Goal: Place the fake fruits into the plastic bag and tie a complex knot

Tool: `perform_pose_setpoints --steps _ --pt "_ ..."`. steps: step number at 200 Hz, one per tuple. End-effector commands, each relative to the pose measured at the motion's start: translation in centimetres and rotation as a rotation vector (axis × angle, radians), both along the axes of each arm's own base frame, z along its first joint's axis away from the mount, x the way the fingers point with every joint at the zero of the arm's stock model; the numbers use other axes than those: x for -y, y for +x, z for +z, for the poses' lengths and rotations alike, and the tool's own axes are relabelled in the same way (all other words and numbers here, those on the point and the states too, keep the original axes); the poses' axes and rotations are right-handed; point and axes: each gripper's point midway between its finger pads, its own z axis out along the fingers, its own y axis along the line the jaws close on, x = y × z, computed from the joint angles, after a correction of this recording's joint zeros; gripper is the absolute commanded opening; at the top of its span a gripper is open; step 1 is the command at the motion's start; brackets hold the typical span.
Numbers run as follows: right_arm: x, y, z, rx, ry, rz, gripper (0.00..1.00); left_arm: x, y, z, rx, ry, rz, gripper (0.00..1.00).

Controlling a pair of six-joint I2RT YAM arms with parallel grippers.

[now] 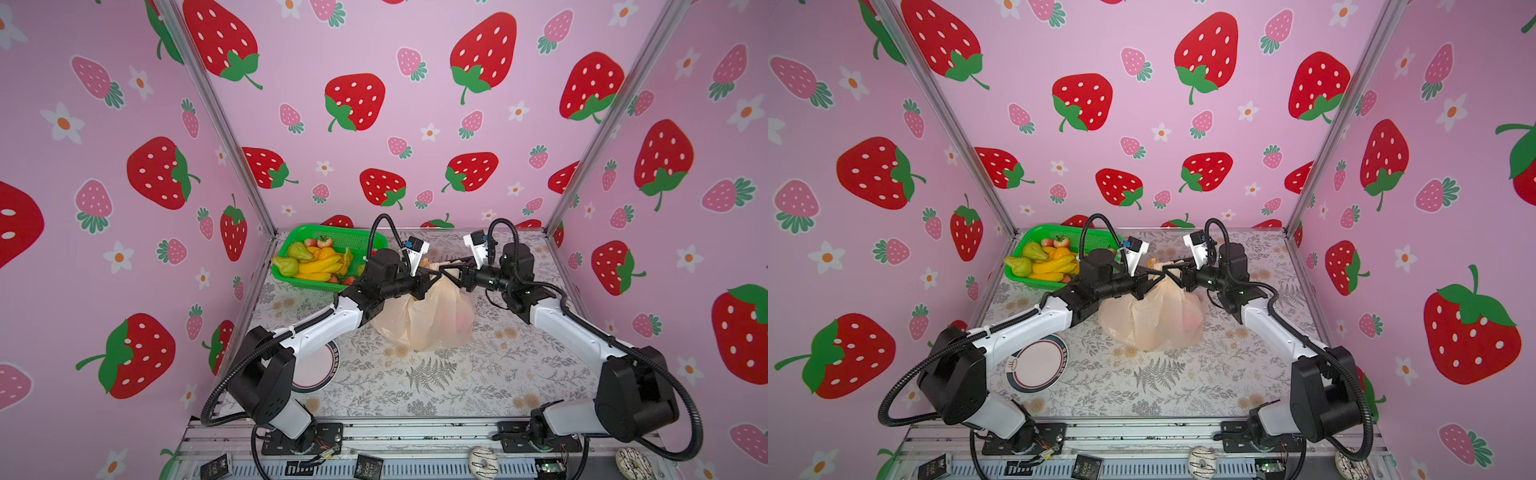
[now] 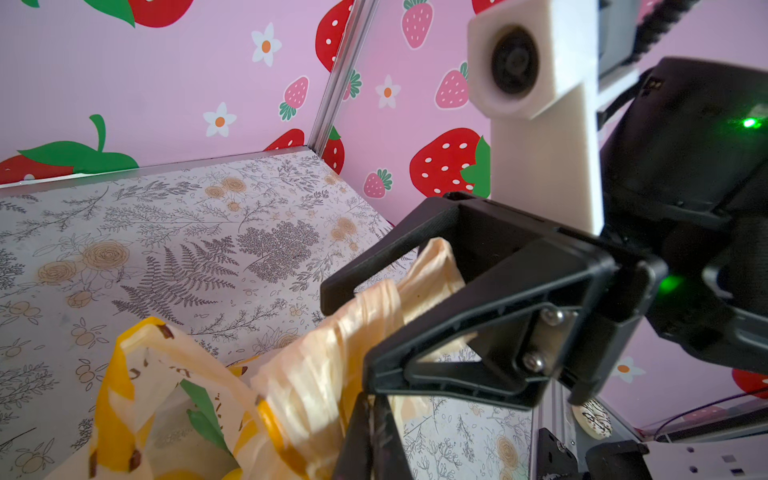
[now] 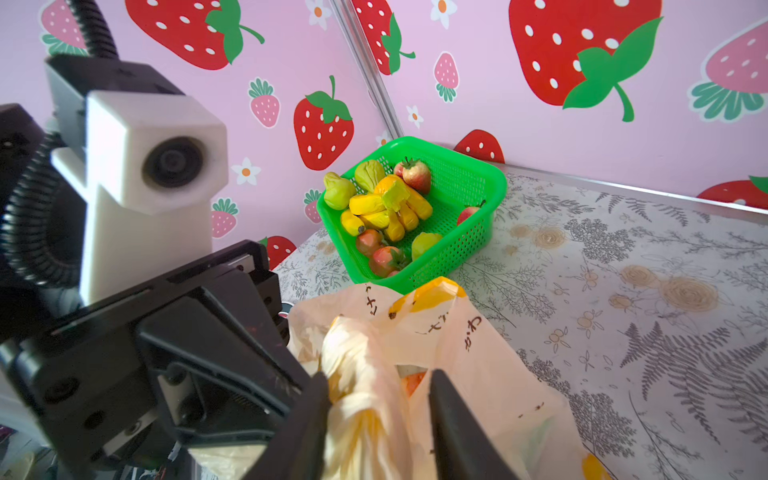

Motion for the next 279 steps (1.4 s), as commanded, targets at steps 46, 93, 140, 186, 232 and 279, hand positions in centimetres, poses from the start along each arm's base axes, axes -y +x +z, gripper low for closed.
perform_pose_setpoints --steps 46,93,140,186,232,279 --pt "-0.5 0.5 1.4 0.095 0.021 0.019 0.08 0.6 -2.6 0.4 0.057 0.002 -0.109 0.26" --pt "-0.5 0.3 3.3 0.184 0.022 0.075 0.00 -1.4 -5.6 1.4 0.198 0.114 -0.192 0.46" --pt "-0.5 -1.0 4.3 0.201 0.016 0.132 0.00 -5.9 -3.5 3.0 0.438 0.281 0.014 0.65" --pt "-0.5 -1.5 5.4 0.211 0.022 0.143 0.00 -6.6 -1.3 0.9 0.456 0.443 -0.026 0.69" --pt "-0.7 -1.6 5.7 0.195 0.041 0.166 0.00 -5.7 1.1 0.3 0.477 0.501 -0.021 0.70" --pt "-0.9 -1.6 5.2 0.172 0.044 0.176 0.00 -5.1 3.1 0.2 0.478 0.533 0.011 0.65"
